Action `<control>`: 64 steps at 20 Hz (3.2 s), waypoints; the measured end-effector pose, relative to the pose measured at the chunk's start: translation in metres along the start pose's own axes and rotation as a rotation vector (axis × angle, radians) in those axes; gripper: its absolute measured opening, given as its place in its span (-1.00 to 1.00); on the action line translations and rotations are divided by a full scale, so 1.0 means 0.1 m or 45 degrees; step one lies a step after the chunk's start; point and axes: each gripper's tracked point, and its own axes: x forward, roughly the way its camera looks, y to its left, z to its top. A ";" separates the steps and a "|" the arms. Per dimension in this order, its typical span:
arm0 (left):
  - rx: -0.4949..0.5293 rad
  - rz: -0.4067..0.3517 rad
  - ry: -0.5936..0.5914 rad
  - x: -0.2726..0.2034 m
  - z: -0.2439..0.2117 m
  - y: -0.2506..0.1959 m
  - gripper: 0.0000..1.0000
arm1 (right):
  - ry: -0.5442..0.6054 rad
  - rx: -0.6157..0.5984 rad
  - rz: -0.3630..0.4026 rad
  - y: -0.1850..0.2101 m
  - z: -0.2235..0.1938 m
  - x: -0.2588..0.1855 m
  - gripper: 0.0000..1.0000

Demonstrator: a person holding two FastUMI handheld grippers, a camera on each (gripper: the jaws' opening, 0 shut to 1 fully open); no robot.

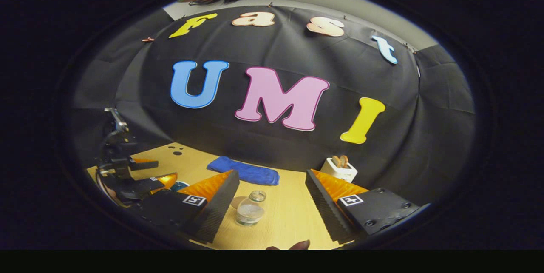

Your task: Open the teacup lid with one hand, grasp the water bottle and pour water into the teacup with the other hand; after pouring, place the water bottle on the coaster and then close the teacup lid.

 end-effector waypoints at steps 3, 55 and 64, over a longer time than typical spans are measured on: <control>0.002 0.011 0.018 0.19 -0.31 -0.06 0.70 | 0.052 0.003 0.004 0.03 -0.40 0.05 0.93; -0.033 0.160 -0.023 -0.27 0.24 0.78 -0.38 | 0.245 -0.717 0.087 0.69 -1.57 1.34 0.42; -0.068 0.249 0.004 -0.43 0.14 1.05 -0.38 | 0.275 -1.185 0.216 1.03 -1.78 1.57 0.48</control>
